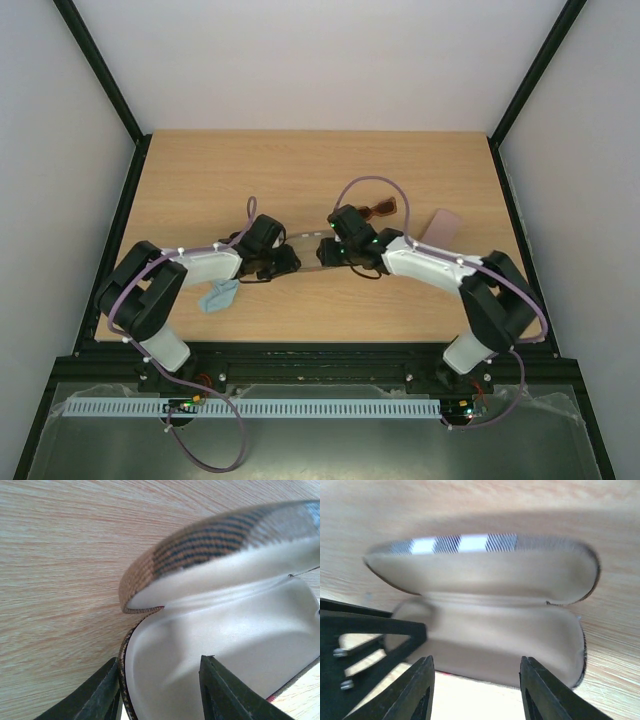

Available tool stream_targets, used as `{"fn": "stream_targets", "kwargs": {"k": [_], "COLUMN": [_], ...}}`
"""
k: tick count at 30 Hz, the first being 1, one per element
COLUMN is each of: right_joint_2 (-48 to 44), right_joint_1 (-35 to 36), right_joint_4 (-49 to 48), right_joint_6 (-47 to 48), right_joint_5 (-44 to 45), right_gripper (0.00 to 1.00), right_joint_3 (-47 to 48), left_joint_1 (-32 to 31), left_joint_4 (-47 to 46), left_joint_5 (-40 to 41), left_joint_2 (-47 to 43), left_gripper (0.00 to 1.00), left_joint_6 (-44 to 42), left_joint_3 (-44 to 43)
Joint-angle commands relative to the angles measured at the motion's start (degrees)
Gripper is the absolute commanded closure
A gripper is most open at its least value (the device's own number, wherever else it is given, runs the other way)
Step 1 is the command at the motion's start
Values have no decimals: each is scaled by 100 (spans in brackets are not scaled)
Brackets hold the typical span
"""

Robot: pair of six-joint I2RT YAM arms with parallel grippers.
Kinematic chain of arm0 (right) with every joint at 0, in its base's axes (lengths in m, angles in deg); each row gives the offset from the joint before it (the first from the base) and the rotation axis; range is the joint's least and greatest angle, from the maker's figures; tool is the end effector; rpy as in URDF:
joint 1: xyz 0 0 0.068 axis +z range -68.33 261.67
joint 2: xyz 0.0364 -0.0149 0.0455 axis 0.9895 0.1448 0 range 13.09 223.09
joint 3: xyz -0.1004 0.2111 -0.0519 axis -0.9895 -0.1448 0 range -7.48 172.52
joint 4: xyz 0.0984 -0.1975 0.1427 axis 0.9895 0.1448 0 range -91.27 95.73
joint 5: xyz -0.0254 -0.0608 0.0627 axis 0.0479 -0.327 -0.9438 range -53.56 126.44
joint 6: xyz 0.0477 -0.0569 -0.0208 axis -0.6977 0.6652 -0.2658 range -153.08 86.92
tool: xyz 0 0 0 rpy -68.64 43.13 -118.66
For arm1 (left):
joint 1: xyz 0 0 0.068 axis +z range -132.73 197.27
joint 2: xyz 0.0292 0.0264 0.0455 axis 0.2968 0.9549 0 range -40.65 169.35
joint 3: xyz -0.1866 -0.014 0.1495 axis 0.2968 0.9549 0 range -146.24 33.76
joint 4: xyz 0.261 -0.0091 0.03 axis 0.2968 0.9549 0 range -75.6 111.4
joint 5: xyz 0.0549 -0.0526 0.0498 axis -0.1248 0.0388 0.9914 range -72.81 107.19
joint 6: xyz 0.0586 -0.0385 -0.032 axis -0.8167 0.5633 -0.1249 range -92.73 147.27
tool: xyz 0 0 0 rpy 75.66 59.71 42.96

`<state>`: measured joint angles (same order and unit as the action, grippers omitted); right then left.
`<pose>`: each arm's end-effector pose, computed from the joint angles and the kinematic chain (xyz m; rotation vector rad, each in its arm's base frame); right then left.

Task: Organize the sunglasses
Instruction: Adjust the sunglasses case at the center of the board.

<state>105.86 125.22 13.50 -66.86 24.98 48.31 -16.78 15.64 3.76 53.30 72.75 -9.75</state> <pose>0.2446 0.2503 0.1336 -0.3156 2.6168 0.7771 0.2604 -0.1943 0.0825 -0.1561 2.6486 -0.8290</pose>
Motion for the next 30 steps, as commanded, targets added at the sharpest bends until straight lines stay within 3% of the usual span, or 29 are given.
{"fn": "stream_targets", "kwargs": {"k": [1,7,19,25,30], "right_joint_2": [-739,-1376,-1287,-1117,-862], "right_joint_1": [1,-48,-36,183,618], "right_joint_4": [-93,-61,-218,-339,-442], "right_joint_6": [-234,-388,-360,-430,-536], "right_joint_5": [489,952,127,-77,-51], "right_gripper": [54,52,51,51,51], "right_joint_3": [-149,-203,-38,77,200], "left_joint_1": [12,24,213,454,832], "left_joint_4": [389,527,1286,2174,2737], "left_joint_5": [198,290,615,1613,1918], "left_joint_2": [58,-83,-1082,-1963,-2723], "left_gripper": [55,53,42,34,41], "left_joint_6": [-78,-115,-134,72,200], "left_joint_3": [9,-48,-223,296,1037]}}
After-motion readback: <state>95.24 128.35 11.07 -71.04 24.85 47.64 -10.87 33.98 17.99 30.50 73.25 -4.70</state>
